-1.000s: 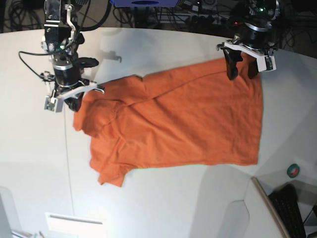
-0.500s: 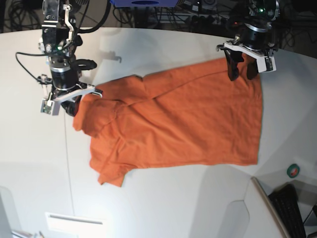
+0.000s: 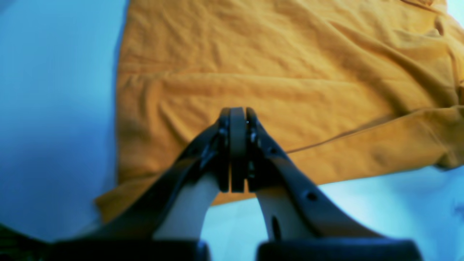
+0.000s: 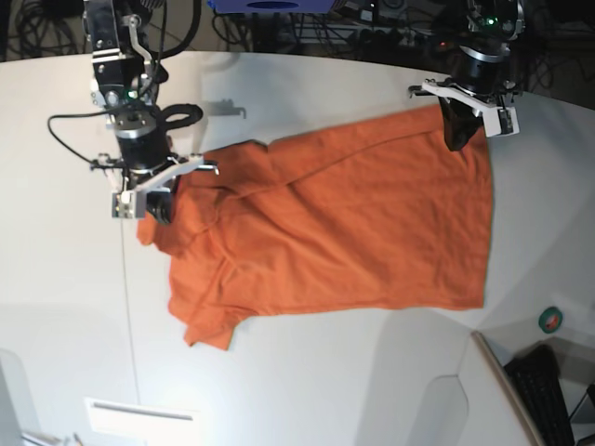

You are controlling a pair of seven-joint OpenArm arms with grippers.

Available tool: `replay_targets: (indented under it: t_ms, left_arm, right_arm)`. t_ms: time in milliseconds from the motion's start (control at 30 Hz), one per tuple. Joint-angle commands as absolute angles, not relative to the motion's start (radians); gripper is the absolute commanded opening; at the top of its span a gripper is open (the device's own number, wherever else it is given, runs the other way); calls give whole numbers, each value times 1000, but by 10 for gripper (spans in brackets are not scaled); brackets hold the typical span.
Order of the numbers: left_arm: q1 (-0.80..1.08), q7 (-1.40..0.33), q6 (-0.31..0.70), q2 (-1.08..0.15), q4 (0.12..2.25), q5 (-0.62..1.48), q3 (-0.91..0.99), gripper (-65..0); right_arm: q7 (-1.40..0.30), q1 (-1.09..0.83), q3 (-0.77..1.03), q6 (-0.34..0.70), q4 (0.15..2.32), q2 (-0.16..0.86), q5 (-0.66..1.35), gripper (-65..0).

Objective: Layout the t-shirt on the table in an organized manner, then fold the t-shirt properly
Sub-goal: 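Grasp the shirt edge with the right gripper and hold it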

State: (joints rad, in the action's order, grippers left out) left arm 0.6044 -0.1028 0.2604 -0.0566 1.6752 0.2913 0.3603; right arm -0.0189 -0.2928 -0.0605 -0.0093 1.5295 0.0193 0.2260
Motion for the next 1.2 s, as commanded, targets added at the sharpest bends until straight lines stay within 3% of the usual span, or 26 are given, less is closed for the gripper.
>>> replay_targets:
  t_ms: [0,167,567,1000,1100,1167]
  left_arm:
    - [618,-79,263,-61,1690,300,363,-650]
    - [625,-77,263,-59,1690,300,397,-650]
    - [622,-79,263,-48,1690,300,504,-650]
    - [579,-79,263,-2,1692,297,452,-650]
    - [579,-79,263,-2,1692,291,435,-650]
    - [579,-79,263,-2,1693,291,423,-650]
  right_arm:
    - [-7,-259,-65,-10,1532,30,222,-639]
    - [-101,-180,-71,-10,1500,27,222,-528]
    - [-311,19,-127,-12,1472,25,222,-524]
    - [-309,-74,-191,-12,1538,30,222,-537]
    - [-309,-140,-189,-12,1612,31,222,-650]
    - [-311,-177,-186,-12,1662,31,222,-650]
